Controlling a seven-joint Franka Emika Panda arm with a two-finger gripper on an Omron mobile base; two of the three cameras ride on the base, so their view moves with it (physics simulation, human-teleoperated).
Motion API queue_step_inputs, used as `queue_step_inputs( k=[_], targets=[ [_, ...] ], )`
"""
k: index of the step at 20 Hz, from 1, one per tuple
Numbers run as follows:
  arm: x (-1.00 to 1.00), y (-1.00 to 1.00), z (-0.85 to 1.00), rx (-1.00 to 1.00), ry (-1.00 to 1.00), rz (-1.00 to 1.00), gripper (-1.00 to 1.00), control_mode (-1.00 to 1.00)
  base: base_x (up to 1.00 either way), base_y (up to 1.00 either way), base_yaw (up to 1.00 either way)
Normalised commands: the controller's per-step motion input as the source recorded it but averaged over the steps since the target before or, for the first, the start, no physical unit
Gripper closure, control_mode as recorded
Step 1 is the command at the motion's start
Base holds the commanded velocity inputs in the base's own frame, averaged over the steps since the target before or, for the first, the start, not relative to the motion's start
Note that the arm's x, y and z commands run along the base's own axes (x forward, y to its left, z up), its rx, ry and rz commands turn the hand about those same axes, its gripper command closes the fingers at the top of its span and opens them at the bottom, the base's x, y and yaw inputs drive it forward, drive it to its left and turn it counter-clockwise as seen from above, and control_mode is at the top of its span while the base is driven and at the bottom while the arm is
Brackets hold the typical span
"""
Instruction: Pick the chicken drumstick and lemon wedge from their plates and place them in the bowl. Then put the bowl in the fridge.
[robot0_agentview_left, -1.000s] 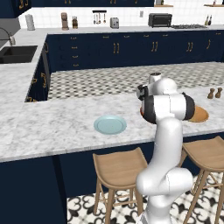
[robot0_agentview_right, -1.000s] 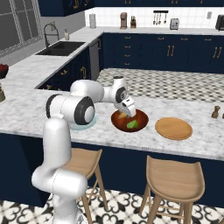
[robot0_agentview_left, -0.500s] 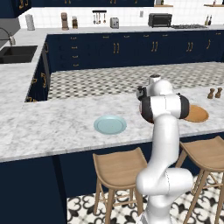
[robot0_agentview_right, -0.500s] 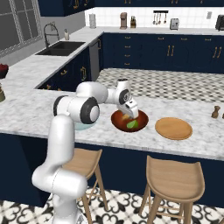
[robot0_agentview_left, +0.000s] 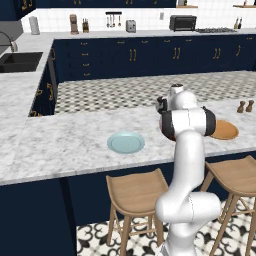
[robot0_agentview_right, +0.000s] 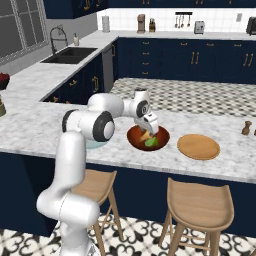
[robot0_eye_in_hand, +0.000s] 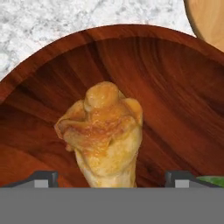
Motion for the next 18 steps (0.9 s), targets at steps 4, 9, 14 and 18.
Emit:
queue_step_inputs(
  k=[4,9,14,18],
  targets=[
    [-0.26,0.02,0.35,0.0,0.0,0.0,-1.0,-1.0,0.0,0.0,0.0],
    [-0.82,0.17,0.38,-0.01,-0.01,0.17,-1.0,-1.0,0.0,0.0,0.0],
    [-0.98,0.45,0.02,-0.11,0.0,0.5,-1.0,-1.0,0.0,0.0,0.0],
    [-0.86,0.78,0.01,-0.13,-0.11,0.6,-1.0,-1.0,0.0,0.0,0.0]
  ],
)
